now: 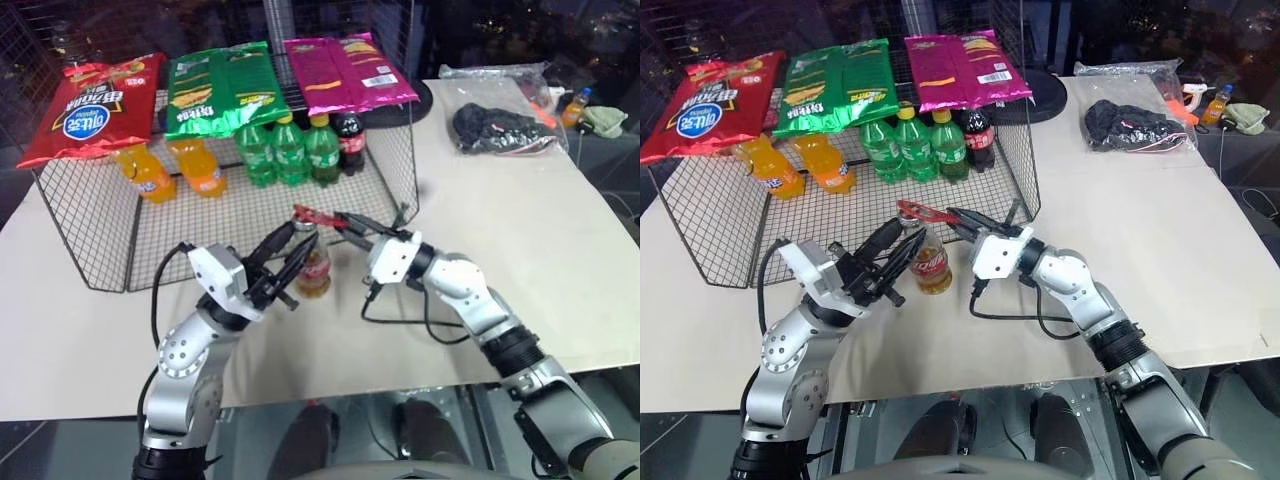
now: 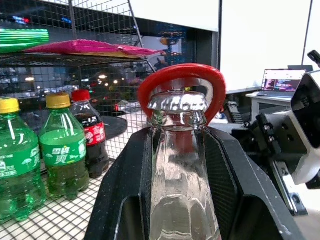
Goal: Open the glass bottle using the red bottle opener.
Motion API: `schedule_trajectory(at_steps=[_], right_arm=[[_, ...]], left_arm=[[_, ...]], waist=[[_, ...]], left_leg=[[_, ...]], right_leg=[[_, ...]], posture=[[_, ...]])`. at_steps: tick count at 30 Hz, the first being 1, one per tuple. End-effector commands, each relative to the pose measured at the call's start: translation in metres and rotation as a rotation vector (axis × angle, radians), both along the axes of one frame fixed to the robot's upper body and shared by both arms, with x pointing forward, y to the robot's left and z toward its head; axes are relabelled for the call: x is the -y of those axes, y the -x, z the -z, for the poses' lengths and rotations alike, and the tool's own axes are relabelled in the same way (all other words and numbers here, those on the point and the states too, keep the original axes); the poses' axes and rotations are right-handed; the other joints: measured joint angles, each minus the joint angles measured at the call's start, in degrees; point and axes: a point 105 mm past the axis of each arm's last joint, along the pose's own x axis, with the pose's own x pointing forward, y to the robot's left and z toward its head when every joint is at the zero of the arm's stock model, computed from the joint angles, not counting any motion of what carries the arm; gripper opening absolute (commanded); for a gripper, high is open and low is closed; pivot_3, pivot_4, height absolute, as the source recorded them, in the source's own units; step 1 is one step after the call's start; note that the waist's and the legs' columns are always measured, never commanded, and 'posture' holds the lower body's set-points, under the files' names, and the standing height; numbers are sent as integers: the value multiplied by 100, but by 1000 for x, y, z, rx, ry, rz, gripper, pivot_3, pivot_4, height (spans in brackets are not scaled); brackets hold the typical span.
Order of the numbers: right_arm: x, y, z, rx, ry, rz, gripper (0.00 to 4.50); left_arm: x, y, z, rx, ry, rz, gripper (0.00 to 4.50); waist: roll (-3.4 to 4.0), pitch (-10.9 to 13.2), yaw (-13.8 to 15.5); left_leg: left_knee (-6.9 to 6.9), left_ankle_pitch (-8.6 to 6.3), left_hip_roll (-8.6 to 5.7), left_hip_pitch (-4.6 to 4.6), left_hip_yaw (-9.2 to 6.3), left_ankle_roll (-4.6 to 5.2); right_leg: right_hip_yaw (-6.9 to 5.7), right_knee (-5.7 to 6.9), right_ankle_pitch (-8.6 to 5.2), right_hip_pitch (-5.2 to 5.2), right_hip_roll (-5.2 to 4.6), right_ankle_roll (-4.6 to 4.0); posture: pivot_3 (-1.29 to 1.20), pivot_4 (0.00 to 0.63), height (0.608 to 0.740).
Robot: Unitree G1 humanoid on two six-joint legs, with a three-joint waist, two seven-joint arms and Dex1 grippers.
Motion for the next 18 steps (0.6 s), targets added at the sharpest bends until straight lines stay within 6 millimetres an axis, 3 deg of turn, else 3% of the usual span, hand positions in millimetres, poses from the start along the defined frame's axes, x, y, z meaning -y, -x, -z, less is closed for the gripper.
schedule_trajectory(at_steps=[1, 12, 18], right_arm=[[-13, 13, 3, 82, 91, -54, 0], [-3, -3, -9, 337, 159, 69, 0], [11, -18, -43, 492, 131, 146, 0]], left_arm=[[2, -2, 14, -62, -28, 3, 1121], [3, -2, 15, -70, -32, 11, 1121], [2, -3, 17, -76, -36, 9, 1121]], waist=[[0, 0, 0], [1, -2, 0], [0, -2, -2]], left_leg=[[0, 0, 0, 0, 0, 0], [0, 0, -2, 1, 2, 0], [0, 0, -3, 0, 3, -1]], right_leg=[[0, 0, 0, 0, 0, 0], [1, 0, 0, 0, -1, 0], [2, 0, 0, 0, 0, 0]], posture=[[0, 150, 740], [0, 150, 740], [0, 150, 740]])
